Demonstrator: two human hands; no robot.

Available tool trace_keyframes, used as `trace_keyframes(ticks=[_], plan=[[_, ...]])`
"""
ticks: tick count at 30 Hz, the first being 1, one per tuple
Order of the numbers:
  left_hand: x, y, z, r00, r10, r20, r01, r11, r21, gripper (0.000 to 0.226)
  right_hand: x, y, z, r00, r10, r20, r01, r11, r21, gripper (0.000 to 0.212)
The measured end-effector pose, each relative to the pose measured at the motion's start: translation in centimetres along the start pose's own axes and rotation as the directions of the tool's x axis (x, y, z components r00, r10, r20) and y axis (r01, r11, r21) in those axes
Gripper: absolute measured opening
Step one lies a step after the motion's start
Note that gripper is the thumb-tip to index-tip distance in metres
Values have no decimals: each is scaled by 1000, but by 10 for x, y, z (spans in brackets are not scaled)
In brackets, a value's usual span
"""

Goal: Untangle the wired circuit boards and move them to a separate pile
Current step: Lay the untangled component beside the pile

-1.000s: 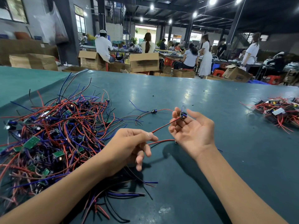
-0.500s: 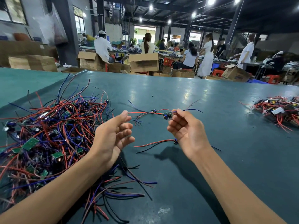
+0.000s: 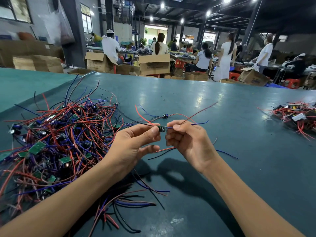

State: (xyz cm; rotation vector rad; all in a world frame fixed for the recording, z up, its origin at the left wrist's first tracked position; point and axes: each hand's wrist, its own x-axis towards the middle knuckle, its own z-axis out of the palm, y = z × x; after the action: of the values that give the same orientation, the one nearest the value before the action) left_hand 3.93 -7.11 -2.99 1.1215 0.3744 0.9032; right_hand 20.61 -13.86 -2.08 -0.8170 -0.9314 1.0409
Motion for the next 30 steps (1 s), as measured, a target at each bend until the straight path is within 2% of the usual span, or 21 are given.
trace_keyframes(ticks=[8,17,25,30], plan=[[-2,1,3,998,49,-29,-49,999,-2,29,-1,2,1,1000,-13,2,13,1000,8,20],[-2,3,4,998,60,-31,-59,998,29,29,-2,2,1,1000,-24,19,24,1000,11,20],[-2,4,4,999,-30,35,30,1000,-5,6,-3,3,0,999,-24,47,25,999,-33,26],[-4,7,5,996,-81,43,81,997,-2,10,-3,5,3,1000,-26,-6,25,999,-47,13]])
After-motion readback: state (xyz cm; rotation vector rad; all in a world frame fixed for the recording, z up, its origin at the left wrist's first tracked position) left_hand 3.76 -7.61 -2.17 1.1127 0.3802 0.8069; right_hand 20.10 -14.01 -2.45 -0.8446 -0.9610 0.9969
